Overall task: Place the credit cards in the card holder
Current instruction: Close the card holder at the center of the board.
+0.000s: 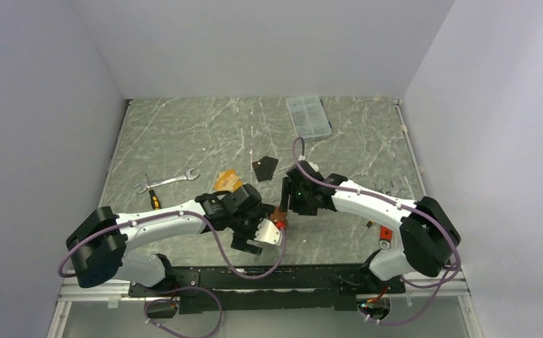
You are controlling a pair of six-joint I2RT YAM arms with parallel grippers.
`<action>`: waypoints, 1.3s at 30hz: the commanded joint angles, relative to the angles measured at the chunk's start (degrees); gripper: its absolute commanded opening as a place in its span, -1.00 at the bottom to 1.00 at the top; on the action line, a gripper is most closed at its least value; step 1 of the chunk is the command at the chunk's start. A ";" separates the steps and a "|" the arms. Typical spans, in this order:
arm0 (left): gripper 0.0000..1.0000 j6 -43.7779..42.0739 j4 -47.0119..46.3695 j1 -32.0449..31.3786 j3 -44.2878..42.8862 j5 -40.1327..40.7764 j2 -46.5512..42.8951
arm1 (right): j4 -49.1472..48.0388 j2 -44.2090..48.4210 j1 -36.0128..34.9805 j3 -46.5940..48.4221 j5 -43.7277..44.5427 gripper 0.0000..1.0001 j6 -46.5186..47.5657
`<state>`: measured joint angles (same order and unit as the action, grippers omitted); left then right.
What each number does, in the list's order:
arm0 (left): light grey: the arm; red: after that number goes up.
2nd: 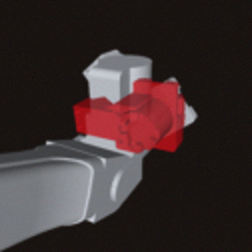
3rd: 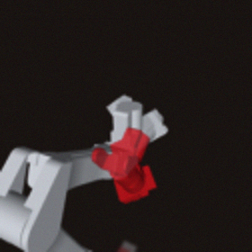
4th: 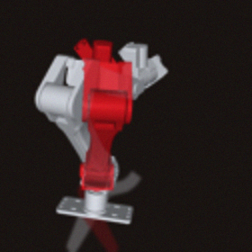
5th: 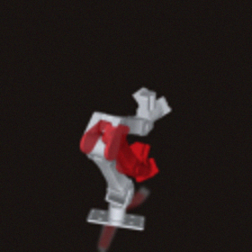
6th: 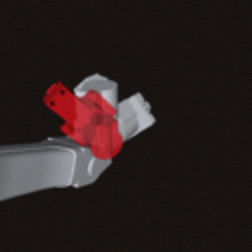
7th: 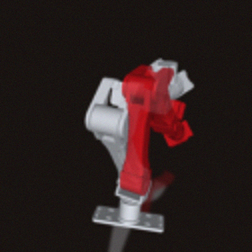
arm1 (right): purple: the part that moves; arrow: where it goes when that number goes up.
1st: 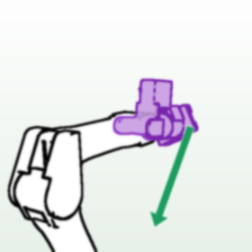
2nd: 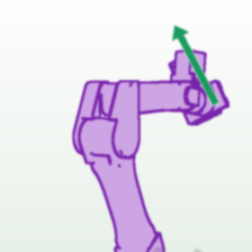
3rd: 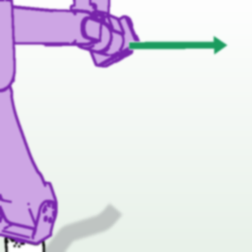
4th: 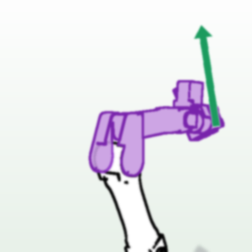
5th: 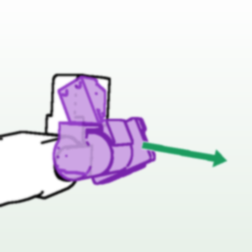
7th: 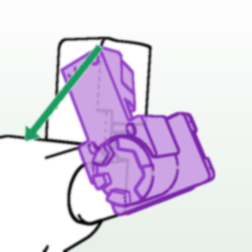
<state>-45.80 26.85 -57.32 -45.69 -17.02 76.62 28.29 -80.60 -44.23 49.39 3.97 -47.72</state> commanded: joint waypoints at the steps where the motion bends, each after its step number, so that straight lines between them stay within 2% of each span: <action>1: 0.95 -6.25 -6.39 -0.57 1.47 0.30 0.23 | 2.63 -1.66 -1.53 3.02 -3.59 0.32 -4.93; 6: 0.77 -9.35 -8.15 -2.38 2.17 0.30 1.97 | 2.04 -4.10 -2.03 4.07 -6.93 0.22 -6.32; 12: 0.36 -11.23 -8.45 -4.63 0.90 1.47 6.48 | 4.78 -6.66 -2.10 6.57 -7.13 0.18 -5.83; 15: 0.23 -10.66 -8.29 -4.73 -0.42 1.96 8.68 | 5.93 -7.91 -2.09 7.61 -7.30 0.16 -5.71; 20: 0.16 -10.49 -11.06 -4.83 0.84 4.23 9.69 | 7.26 -9.71 -2.08 8.89 -7.13 0.13 -5.55; 27: 0.01 -10.08 -10.01 -4.84 0.87 4.77 9.21 | 7.98 -11.86 -2.11 9.79 -7.01 0.08 -5.64; 39: -0.19 -9.10 -9.19 -4.84 0.12 4.95 9.76 | 9.36 -12.57 -2.02 10.38 -4.91 -0.28 -5.45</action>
<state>-55.22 16.97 -61.98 -44.05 -12.10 86.04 35.62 -93.56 -46.17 57.56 -1.93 -52.73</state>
